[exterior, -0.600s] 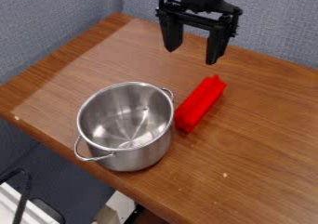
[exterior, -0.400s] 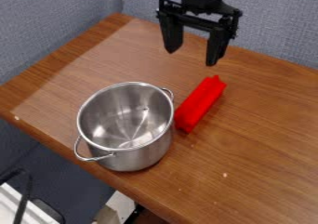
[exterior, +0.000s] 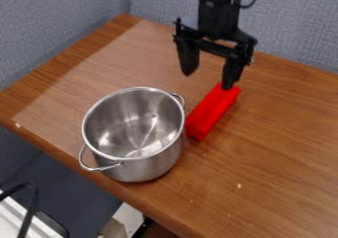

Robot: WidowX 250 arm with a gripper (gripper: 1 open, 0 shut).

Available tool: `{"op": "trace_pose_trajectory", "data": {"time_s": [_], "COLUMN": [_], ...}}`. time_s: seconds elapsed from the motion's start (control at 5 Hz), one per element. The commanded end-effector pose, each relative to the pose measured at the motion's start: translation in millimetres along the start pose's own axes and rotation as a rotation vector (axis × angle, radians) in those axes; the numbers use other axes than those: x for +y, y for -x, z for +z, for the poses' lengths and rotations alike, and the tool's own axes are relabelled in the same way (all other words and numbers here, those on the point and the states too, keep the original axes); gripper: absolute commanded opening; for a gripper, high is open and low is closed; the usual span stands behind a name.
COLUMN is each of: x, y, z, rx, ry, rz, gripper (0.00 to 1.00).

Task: Put the red object in the metal pot

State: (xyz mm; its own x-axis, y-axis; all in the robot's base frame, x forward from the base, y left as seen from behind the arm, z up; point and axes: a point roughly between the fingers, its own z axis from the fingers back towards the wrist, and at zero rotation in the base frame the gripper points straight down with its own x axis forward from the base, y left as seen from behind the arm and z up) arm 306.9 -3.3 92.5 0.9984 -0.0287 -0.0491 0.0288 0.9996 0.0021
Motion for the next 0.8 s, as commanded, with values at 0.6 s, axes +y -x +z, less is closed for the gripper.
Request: {"op": "trace_pose_trajectory", "data": {"time_s": [0.6], "x": [4.9], "y": [-22.0], "z": [-41.2], "rx": [-0.043], "ry": [-0.016], "rz": [-0.057], "gripper": [1.0]}}
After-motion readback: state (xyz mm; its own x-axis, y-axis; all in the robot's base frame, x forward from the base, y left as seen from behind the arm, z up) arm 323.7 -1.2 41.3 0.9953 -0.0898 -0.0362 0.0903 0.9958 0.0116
